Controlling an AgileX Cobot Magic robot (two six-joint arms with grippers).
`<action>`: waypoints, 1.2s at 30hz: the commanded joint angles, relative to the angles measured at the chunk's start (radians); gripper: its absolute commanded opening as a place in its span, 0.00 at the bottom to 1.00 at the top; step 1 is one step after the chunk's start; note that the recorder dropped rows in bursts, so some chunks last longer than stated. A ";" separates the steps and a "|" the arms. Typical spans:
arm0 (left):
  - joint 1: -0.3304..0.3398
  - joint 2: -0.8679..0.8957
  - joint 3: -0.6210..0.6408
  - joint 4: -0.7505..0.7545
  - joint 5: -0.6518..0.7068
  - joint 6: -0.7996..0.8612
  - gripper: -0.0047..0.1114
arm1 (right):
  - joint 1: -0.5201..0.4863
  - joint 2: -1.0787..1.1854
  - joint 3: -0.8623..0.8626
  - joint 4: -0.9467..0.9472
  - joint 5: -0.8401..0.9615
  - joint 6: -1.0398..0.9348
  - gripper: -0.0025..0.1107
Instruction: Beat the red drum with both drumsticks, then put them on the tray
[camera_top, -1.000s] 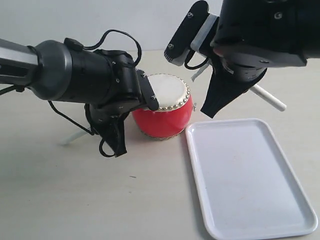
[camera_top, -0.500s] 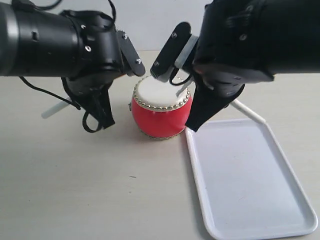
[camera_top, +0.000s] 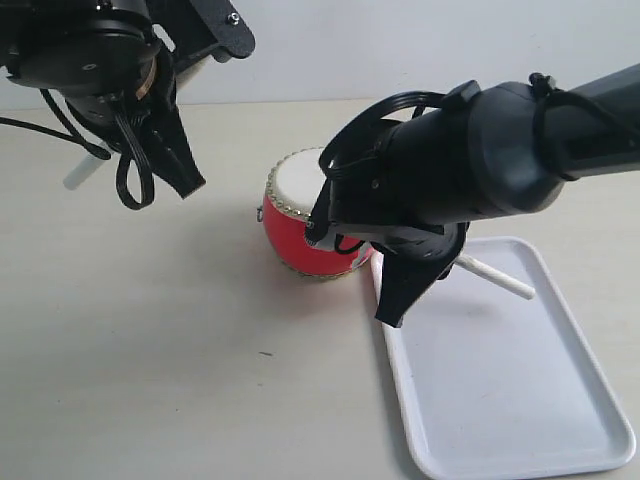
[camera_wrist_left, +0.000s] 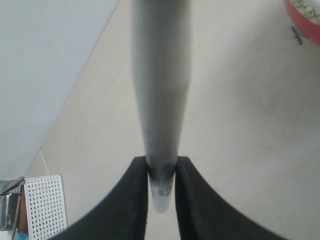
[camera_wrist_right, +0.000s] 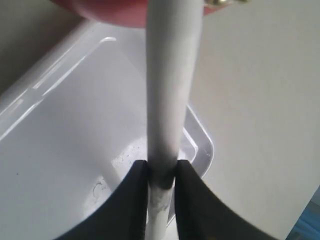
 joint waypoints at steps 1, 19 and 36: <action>0.000 -0.011 0.000 -0.013 0.007 -0.009 0.04 | -0.004 0.000 0.006 -0.017 0.003 -0.002 0.02; -0.002 -0.054 0.000 -0.274 -0.409 -0.007 0.04 | -0.063 -0.393 -0.015 0.072 -0.013 0.010 0.02; -0.125 -0.198 -0.059 -0.708 -0.680 0.173 0.04 | -0.297 -0.634 -0.015 0.569 -0.130 -0.277 0.02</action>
